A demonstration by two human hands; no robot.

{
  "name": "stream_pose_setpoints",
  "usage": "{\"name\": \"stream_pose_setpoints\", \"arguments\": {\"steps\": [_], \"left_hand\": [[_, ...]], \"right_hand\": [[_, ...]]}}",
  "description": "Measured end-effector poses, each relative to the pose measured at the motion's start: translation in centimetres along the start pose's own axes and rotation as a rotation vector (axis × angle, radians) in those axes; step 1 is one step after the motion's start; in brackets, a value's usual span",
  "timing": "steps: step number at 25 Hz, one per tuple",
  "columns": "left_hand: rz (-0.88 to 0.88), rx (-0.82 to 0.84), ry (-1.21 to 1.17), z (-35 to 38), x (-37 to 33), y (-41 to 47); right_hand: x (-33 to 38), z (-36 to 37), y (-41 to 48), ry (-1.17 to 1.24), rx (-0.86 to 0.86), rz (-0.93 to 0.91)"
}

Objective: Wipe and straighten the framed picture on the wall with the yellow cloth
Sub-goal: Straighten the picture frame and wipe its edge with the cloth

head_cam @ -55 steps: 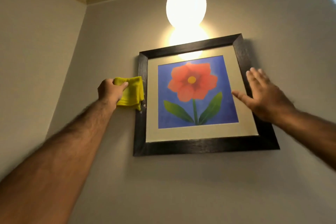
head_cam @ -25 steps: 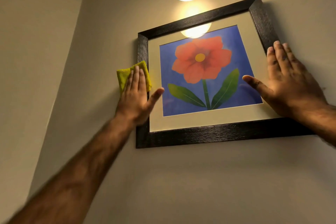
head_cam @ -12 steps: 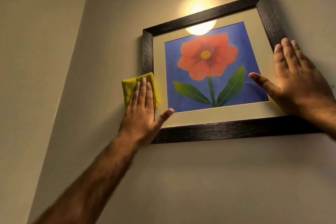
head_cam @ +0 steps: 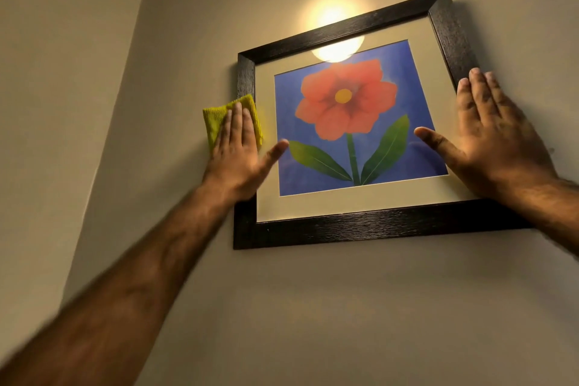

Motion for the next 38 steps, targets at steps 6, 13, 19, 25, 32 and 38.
{"name": "stream_pose_setpoints", "arguments": {"steps": [6, 13, 19, 25, 32, 38], "left_hand": [[-0.039, 0.067, -0.008, -2.7, -0.3, 9.2], [0.047, 0.018, -0.048, 0.1, 0.2, 0.5], [0.070, 0.040, -0.014, 3.0, 0.1, -10.9], [0.029, 0.037, -0.012, 1.2, 0.1, -4.1], [-0.058, 0.050, -0.025, -1.9, -0.1, 8.3], [0.037, 0.010, -0.072, 0.4, 0.2, 0.3]], "right_hand": [[-0.1, 0.0, 0.0, -0.012, -0.002, 0.002], [0.0, -0.3, -0.2, -0.022, 0.009, 0.017], [-0.1, -0.1, -0.2, -0.028, 0.017, 0.020], [0.1, -0.2, -0.1, -0.035, 0.007, 0.021], [0.0, -0.2, -0.1, -0.045, -0.002, 0.028], [-0.1, -0.3, -0.2, -0.025, 0.007, 0.029]]}}
Point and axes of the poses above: each hand's wrist, its own y-axis towards the middle knuckle, its own z-axis out of the palm, x = y × z, the point moved 9 cm from there along y, towards the middle knuckle, and after that the axes turned 6 degrees about -y, right-handed, at the moved point
